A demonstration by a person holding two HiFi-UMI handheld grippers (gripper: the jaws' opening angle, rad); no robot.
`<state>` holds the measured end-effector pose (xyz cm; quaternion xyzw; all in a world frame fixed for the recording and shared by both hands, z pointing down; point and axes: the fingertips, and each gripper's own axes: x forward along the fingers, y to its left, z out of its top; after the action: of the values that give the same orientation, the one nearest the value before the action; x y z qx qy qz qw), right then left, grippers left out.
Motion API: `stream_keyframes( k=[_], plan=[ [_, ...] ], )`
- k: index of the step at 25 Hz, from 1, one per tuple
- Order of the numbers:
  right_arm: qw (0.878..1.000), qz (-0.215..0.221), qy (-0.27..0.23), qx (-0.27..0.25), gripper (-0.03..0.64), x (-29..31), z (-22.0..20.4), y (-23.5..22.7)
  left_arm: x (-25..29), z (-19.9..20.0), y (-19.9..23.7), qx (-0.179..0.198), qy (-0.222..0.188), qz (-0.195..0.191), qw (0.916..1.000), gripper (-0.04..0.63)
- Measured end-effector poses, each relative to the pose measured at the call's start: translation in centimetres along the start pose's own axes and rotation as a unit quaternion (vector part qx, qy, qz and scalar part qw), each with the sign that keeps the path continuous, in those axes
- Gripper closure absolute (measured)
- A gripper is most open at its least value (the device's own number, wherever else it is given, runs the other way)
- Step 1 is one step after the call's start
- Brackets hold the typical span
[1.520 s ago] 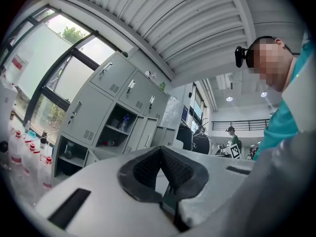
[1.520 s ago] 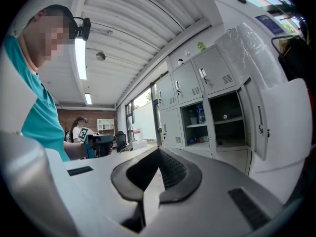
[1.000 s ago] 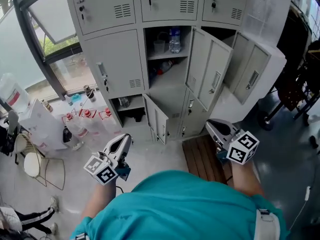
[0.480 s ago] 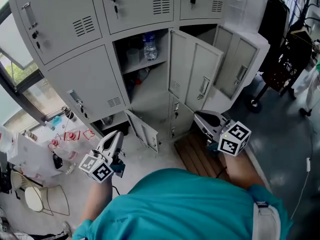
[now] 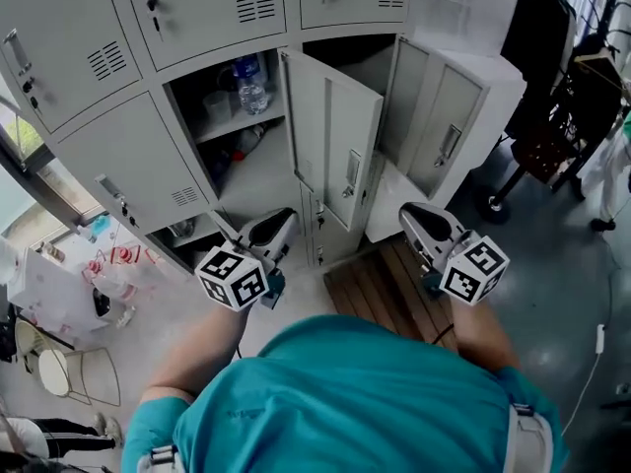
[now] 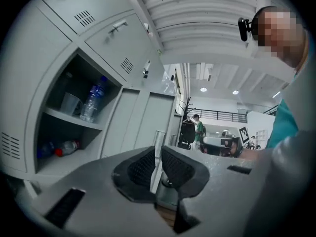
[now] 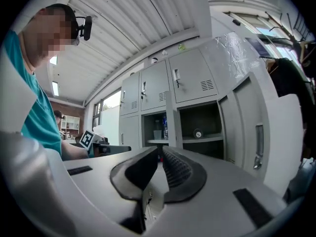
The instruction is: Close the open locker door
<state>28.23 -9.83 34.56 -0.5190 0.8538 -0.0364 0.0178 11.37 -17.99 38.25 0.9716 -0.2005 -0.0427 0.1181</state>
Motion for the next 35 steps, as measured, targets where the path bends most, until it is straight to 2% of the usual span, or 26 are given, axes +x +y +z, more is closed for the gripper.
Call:
stream_keyframes(
  k=[2,5,7,10,14,21,28,35],
  plan=[
    [1.0,0.002,0.003,0.002,0.594,-1.6,-0.2,-1.4,3.4,-0.5,-1.5,0.007,0.011,-0.002,0.9999,0.558],
    [1.0,0.002,0.007,0.006,0.581,-3.8,-0.6,-3.2,7.6,-0.9,-2.9,0.024,0.025,0.007,0.9994,0.479],
    [1.0,-0.001,0.008,0.01,0.578,-5.1,-0.9,-4.5,9.9,-1.1,-3.5,0.039,0.033,0.021,0.9985,0.43],
    [1.0,-0.006,0.009,0.019,0.578,-6.7,-1.4,-6.0,12.5,-1.6,-3.9,0.061,0.046,0.05,0.9958,0.396],
    [1.0,-0.01,0.006,0.023,0.578,-8.4,-1.7,-7.3,14.7,-2.4,-4.0,0.083,0.073,0.077,0.9909,0.393],
    [1.0,-0.01,0.005,0.027,0.578,-9.8,-2.1,-8.3,16.1,-3.3,-1.8,0.127,0.106,0.156,0.9738,0.397],
    [1.0,-0.002,0.008,0.027,0.578,-9.9,-2.3,-8.7,15.8,-3.2,-1.7,0.153,0.11,0.165,0.9682,0.428],
    [0.999,0.019,0.012,0.025,0.578,-8.7,-2.4,-8.5,12.3,-2.9,-1.6,0.173,0.107,0.187,0.9611,0.448]
  ],
)
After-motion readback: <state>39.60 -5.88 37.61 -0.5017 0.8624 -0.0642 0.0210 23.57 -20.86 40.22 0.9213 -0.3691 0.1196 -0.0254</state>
